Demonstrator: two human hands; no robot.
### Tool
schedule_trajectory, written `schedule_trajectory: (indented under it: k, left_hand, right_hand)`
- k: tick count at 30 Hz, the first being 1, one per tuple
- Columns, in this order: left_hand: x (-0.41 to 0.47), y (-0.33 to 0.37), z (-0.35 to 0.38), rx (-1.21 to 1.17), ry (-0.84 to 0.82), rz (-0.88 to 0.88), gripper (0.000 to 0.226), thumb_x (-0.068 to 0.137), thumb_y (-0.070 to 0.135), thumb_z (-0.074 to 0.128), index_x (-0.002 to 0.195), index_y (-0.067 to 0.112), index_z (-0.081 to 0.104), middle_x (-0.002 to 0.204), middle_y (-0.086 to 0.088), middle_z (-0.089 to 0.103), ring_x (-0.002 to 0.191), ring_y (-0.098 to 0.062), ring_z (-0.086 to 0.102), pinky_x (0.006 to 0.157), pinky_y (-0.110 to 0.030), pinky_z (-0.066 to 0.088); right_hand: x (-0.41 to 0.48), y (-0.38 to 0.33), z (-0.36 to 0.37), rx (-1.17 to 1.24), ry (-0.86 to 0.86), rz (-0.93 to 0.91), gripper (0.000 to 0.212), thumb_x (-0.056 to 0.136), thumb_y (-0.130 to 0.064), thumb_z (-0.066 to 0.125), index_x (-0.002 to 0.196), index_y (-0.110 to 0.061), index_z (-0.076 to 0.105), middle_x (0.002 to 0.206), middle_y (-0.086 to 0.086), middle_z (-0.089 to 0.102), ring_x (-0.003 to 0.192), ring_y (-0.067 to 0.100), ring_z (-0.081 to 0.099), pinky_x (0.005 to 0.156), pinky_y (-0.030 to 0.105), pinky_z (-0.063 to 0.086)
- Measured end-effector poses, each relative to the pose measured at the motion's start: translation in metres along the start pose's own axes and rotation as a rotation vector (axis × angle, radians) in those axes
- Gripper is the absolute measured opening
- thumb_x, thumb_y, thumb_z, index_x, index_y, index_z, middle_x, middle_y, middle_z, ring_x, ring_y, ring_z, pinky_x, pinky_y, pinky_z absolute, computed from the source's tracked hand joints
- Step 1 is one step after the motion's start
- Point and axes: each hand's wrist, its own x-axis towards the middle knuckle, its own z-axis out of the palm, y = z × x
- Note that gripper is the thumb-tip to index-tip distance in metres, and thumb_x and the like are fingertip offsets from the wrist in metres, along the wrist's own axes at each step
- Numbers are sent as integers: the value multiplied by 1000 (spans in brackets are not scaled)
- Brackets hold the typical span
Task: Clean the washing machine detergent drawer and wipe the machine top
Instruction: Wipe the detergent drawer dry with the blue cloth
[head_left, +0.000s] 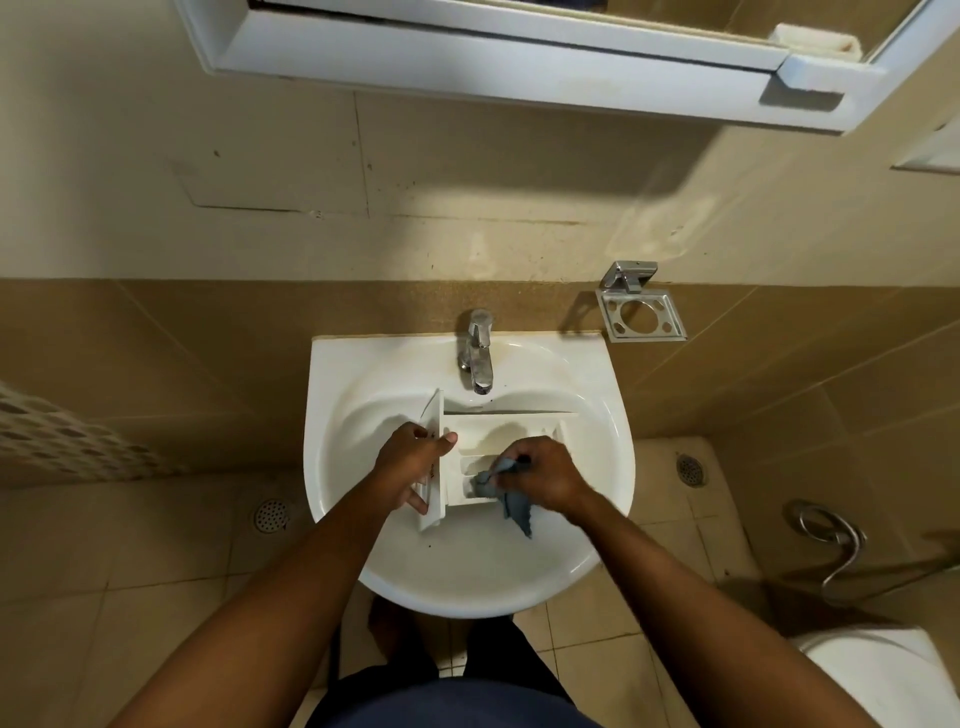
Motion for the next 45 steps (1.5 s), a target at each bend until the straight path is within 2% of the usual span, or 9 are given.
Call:
schedule_trajectory:
  k: [4, 8, 14, 23, 28, 31, 37, 41, 45]
  left_hand:
    - [-2, -1, -5, -53, -46, 2, 63, 85, 50, 78, 133, 18, 54, 111, -18, 63, 99, -37, 65, 64, -66, 58]
    - [-4, -3, -6, -88, -58, -10, 77, 82, 51, 79, 146, 24, 48, 119, -16, 63, 106, -36, 64, 67, -63, 59]
    - [-2, -6, -6, -112, -9, -8, 72, 85, 46, 80, 146, 22, 51, 121, -17, 66, 105, -36, 66, 61, -64, 59]
    - [0, -6, -5, -136, 6, 18, 66, 81, 43, 84, 138, 22, 57, 123, -16, 66, 105, -38, 67, 55, -70, 55]
    - [-1, -6, -8, -125, -30, 11, 72, 83, 40, 82, 145, 22, 50, 126, -17, 63, 109, -36, 65, 60, -69, 56]
    - [-3, -7, -9, -120, -32, 22, 74, 83, 41, 82, 147, 22, 49, 126, -17, 64, 108, -36, 66, 59, -70, 56]
    - [-4, -7, -9, -105, -23, 21, 74, 83, 37, 83, 147, 24, 48, 134, -16, 59, 113, -37, 63, 60, -65, 58]
    - [-7, -7, -7, -76, 8, 76, 74, 81, 40, 85, 145, 29, 50, 141, -8, 53, 111, -35, 62, 47, -48, 59]
    - [-7, -8, -6, -73, 17, 94, 76, 81, 40, 84, 147, 28, 48, 142, -7, 53, 110, -34, 63, 48, -49, 59]
  right_hand:
    - [9, -16, -20, 166, 141, -54, 16, 79, -17, 85, 93, -19, 79, 90, -11, 76, 82, 0, 69, 76, 13, 54]
    - [36, -37, 16, -31, 208, -240, 24, 78, -13, 82, 102, -17, 80, 96, -6, 75, 81, 4, 66, 76, 8, 45]
    - [55, -28, 61, -202, 96, -266, 12, 87, -18, 72, 96, -15, 77, 96, 15, 69, 92, 32, 64, 73, 22, 37]
    - [-10, 3, 29, -231, -177, -365, 25, 84, -17, 81, 109, -14, 81, 113, 8, 72, 97, 9, 59, 82, 1, 38]
    - [-1, 25, -17, -373, -88, -162, 27, 75, -35, 76, 82, -9, 78, 81, 5, 71, 76, 21, 65, 68, 25, 43]
    - [3, 34, -32, -500, -37, -49, 30, 85, -34, 75, 87, -4, 74, 87, 14, 71, 82, 30, 68, 67, 29, 45]
    - [-8, -2, 15, -325, -76, -217, 20, 92, -22, 65, 104, -10, 75, 102, 12, 75, 92, 26, 68, 77, 30, 51]
    - [-8, -1, 11, -239, -45, -211, 7, 95, -19, 64, 93, -17, 70, 77, -7, 69, 69, 5, 63, 67, 22, 49]
    - [1, 12, -15, -368, 175, -177, 11, 94, -30, 64, 96, -21, 70, 89, 1, 75, 82, 21, 64, 73, 32, 53]
